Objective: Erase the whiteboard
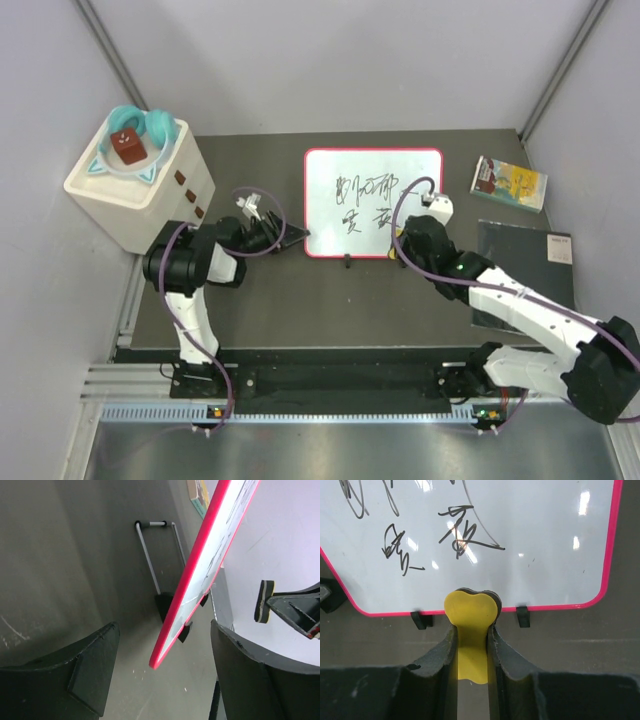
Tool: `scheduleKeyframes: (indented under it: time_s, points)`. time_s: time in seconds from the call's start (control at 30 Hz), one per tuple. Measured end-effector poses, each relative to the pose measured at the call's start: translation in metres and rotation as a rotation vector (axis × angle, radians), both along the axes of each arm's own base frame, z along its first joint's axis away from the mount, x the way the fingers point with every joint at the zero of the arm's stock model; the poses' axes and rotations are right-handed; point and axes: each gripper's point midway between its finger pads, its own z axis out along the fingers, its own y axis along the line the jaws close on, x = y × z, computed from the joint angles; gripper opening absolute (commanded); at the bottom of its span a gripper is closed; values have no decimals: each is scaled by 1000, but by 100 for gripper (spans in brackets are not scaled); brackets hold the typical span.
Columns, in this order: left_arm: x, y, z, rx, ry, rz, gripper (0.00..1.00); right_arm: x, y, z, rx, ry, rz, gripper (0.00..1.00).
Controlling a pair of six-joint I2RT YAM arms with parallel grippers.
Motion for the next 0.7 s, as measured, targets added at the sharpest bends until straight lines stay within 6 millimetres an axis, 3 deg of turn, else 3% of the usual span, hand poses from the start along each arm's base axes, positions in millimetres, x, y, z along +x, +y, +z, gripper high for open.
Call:
scheduleKeyframes:
  time_s: [0.3, 0.53, 0.67, 0.7]
  points:
    - [12, -10, -5, -55, 36, -32, 66, 16, 8, -16, -12, 26, 39, 0]
    - [8, -26, -7, -77, 70, -81, 56, 28, 22, -19, 2, 41, 63, 0]
    - [7, -35, -1, -88, 63, -103, 42, 36, 29, -12, 20, 23, 70, 0]
    - [7, -37, 0, -89, 62, -108, 34, 36, 29, -12, 22, 21, 70, 0]
